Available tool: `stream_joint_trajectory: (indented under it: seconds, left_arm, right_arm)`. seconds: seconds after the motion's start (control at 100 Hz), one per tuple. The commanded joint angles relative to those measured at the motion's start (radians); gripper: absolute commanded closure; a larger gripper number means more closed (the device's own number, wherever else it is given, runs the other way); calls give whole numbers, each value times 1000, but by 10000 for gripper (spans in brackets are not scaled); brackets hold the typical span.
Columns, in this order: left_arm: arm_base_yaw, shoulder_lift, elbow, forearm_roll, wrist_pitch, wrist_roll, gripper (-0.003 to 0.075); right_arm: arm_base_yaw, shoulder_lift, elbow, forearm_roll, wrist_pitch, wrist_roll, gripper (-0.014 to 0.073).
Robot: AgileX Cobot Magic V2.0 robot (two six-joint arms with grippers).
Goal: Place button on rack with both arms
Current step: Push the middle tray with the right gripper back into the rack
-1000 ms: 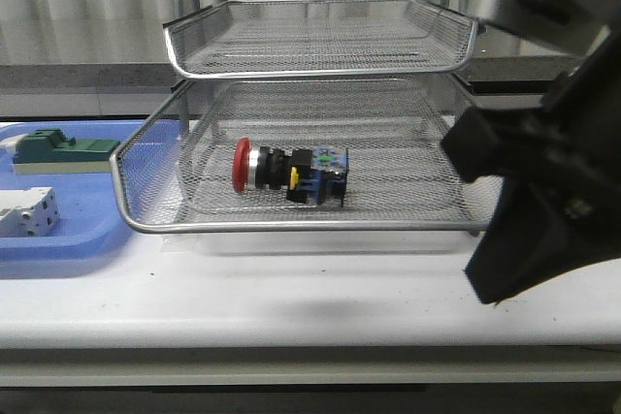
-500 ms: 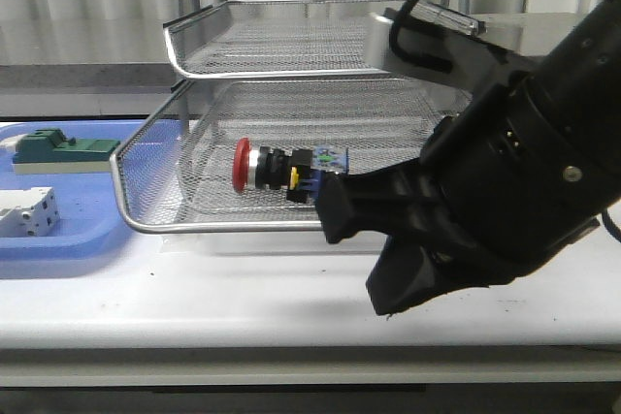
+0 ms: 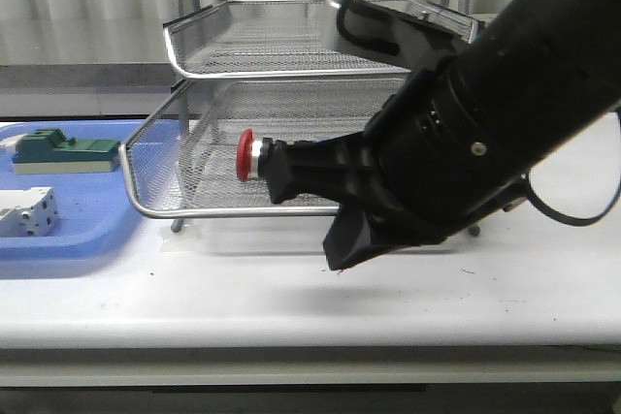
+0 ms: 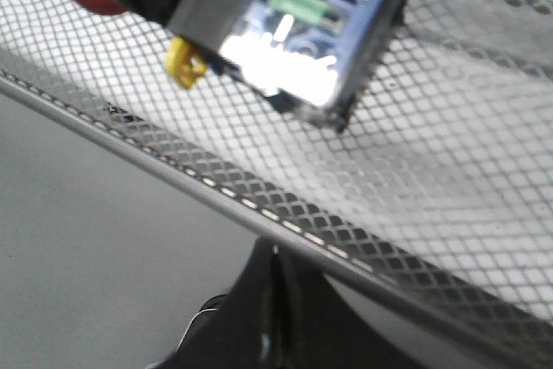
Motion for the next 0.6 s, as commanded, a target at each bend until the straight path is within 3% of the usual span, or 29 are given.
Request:
stream_joint_trajectory:
  seconds: [0.0,0.59]
  left_arm:
    - [2,8,-29,-19,-58,-2,741]
    - [2,8,-29,-19,-58,-2,741]
  right_arm:
    - [-11,-1,-64,-34,-69,-11,652]
    - [-194,101,-259,-114,-64,-12,652]
